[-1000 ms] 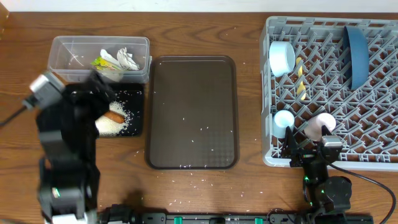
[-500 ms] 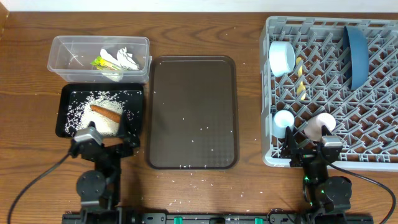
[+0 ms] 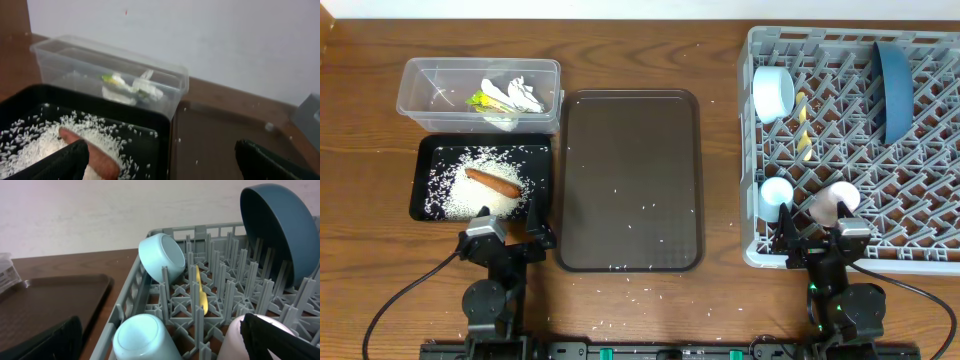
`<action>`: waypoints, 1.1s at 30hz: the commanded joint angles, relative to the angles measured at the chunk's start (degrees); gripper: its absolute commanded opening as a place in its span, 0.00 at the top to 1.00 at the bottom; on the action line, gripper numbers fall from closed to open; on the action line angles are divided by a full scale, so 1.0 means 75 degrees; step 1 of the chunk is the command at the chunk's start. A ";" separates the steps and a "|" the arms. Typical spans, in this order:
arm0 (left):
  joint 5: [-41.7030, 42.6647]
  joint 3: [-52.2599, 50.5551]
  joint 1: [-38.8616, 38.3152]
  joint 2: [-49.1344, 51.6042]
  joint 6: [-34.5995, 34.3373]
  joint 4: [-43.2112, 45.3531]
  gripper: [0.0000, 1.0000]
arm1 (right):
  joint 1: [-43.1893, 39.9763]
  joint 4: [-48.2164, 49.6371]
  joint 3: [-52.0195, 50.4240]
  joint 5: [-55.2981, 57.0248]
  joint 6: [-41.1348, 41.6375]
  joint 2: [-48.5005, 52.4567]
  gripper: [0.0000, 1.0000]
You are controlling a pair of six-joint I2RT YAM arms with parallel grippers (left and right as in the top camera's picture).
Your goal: Sort waste into correct bins and load items into the dishwasher rack
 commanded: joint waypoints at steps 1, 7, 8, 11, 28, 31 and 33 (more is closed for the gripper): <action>0.0009 -0.0023 -0.0032 -0.0079 0.0213 -0.0376 0.05 | -0.0050 -0.0029 -0.0012 -0.0029 0.0079 -0.0047 0.01; 0.0032 -0.0023 -0.0032 -0.0061 0.0181 -0.0586 0.05 | -0.0050 -0.0029 -0.0012 -0.0029 0.0079 -0.0047 0.01; 0.0032 -0.0023 -0.0032 -0.0061 0.0181 -0.0586 0.05 | -0.0050 -0.0029 -0.0012 -0.0029 0.0079 -0.0047 0.01; 0.0029 -0.0023 -0.0032 -0.0061 0.0181 -0.0586 0.05 | -0.0050 -0.0029 -0.0012 -0.0029 0.0079 -0.0047 0.01; 0.0029 -0.0023 -0.0032 -0.0061 0.0181 -0.0586 0.05 | -0.0050 -0.0029 -0.0012 -0.0029 0.0079 -0.0047 0.01; 0.0032 -0.0023 -0.0032 -0.0061 0.0181 -0.0586 0.04 | -0.0050 -0.0029 -0.0012 -0.0029 0.0079 -0.0047 0.01; 0.0029 -0.0023 -0.0032 -0.0061 0.0181 -0.0586 0.05 | -0.0050 -0.0029 -0.0012 -0.0029 0.0079 -0.0047 0.01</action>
